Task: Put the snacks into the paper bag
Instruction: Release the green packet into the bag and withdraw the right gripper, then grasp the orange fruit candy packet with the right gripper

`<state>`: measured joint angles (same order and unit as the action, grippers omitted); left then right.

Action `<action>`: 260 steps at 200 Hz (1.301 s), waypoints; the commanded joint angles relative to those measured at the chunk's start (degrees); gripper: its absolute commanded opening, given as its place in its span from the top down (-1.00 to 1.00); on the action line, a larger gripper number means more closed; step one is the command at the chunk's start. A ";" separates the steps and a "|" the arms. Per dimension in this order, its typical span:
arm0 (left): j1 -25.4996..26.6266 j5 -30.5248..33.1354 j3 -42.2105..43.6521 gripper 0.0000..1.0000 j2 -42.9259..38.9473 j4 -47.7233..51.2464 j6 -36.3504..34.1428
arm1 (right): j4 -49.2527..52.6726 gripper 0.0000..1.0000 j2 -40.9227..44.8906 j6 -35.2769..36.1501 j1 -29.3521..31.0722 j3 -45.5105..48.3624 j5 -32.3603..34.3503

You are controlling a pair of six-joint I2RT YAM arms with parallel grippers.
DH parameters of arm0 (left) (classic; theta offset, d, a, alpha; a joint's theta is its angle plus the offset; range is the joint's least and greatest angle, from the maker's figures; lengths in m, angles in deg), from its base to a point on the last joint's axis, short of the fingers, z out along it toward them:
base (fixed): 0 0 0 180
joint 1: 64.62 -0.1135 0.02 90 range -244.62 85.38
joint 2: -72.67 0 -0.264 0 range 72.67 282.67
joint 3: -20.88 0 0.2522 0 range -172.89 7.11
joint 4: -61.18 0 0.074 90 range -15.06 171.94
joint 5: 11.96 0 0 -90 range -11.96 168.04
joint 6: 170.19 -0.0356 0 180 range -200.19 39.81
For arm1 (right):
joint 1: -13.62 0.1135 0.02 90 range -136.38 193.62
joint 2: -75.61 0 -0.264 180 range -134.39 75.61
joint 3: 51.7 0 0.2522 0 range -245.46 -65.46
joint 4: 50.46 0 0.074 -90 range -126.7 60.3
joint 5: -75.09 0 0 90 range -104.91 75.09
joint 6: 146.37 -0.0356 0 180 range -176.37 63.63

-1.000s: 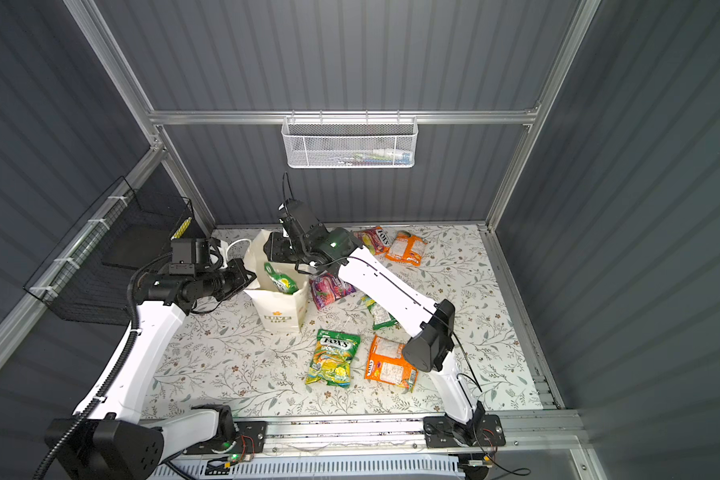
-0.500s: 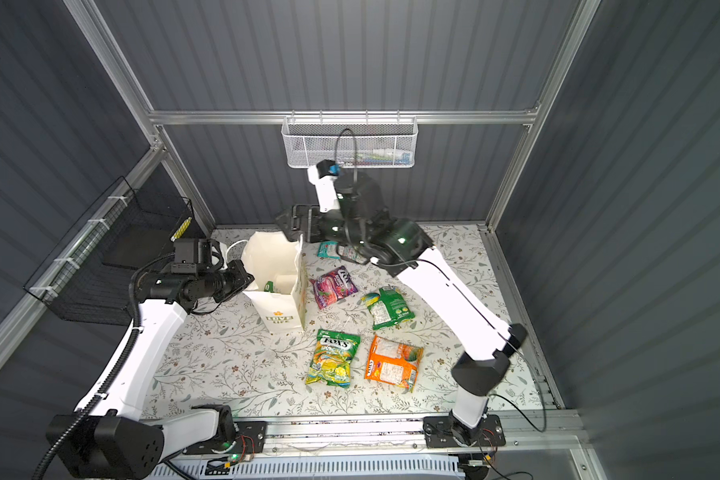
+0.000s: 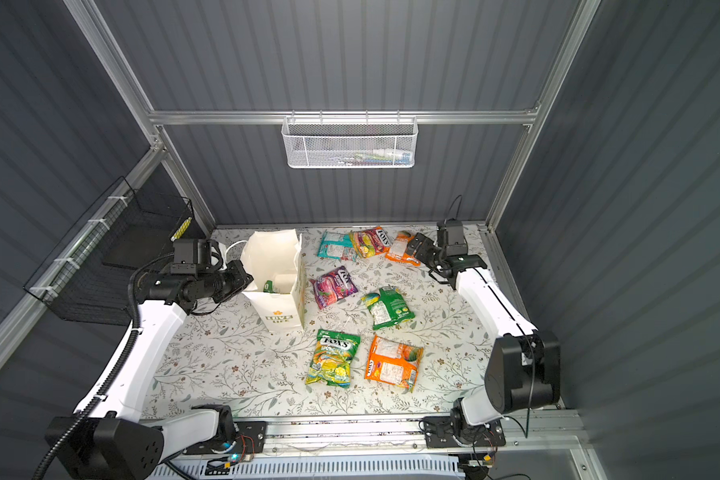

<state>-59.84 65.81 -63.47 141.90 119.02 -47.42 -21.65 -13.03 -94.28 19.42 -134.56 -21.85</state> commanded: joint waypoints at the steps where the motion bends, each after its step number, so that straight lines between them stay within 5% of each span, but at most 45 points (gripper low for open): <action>1: -0.46 -1.54 -0.17 1.00 -0.93 -0.84 -0.86 | -8.81 -0.98 -4.97 -0.67 -2.67 -0.17 -2.99; 67: -1.08 -3.39 0.02 1.00 -0.85 -1.71 -1.01 | -6.54 -0.93 -28.74 -0.35 -5.78 -14.70 -10.69; 133: -1.92 -4.56 0.47 1.00 -0.76 -2.36 -0.91 | -2.61 -0.81 -39.27 0.93 -6.28 -23.53 -14.28; 170: -2.58 -5.63 0.58 1.00 -0.48 -2.58 -0.75 | 1.90 -0.59 -43.81 -0.20 -6.42 -28.75 -16.78; 260: -3.11 -5.88 0.59 1.00 -0.94 -2.79 -0.74 | 2.62 0.40 -45.99 -1.54 -6.77 -30.78 -19.44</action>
<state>-62.49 61.81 -63.19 141.90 118.51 -47.57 -20.47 -57.83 -95.60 13.00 -165.23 -40.10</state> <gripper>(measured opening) 0.048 0.350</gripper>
